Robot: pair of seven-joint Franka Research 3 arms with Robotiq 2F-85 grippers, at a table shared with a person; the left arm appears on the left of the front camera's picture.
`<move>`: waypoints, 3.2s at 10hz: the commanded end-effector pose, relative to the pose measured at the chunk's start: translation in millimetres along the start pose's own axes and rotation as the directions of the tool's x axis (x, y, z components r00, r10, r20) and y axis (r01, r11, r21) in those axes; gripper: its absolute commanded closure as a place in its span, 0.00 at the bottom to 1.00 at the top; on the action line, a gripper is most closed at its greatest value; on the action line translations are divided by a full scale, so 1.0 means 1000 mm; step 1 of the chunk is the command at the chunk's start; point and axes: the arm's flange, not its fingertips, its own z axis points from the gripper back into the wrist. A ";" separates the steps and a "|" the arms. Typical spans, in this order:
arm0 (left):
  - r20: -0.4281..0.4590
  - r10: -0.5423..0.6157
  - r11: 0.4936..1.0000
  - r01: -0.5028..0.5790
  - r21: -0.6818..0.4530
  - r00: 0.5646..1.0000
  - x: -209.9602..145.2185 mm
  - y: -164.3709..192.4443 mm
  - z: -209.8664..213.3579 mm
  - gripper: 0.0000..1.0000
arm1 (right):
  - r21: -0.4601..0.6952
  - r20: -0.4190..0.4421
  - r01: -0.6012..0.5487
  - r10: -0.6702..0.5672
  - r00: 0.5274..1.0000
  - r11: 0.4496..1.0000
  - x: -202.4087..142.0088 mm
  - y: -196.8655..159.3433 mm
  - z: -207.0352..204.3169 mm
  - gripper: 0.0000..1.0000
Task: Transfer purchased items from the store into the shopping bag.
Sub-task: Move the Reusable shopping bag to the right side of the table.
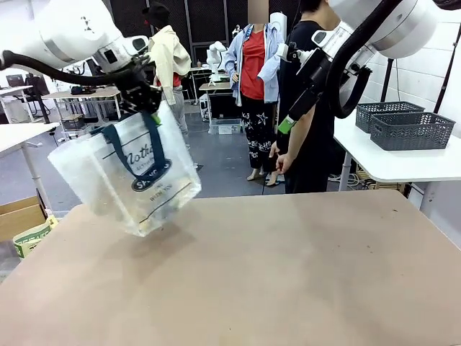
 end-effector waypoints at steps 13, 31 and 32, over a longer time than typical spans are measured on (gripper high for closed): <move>0.045 0.291 0.855 -0.281 0.437 0.956 -0.038 0.143 0.030 1.00 | 0.004 -0.002 0.017 -0.017 1.000 1.000 0.003 0.000 -0.001 0.00; 0.005 0.279 0.818 -0.240 0.522 0.960 -0.021 0.179 0.005 1.00 | 0.004 -0.002 0.017 -0.017 1.000 1.000 0.003 0.000 -0.001 0.00; 0.005 0.279 0.818 -0.240 0.522 0.960 -0.021 0.179 0.005 1.00 | 0.004 -0.002 0.017 -0.017 1.000 1.000 0.003 0.000 -0.001 0.00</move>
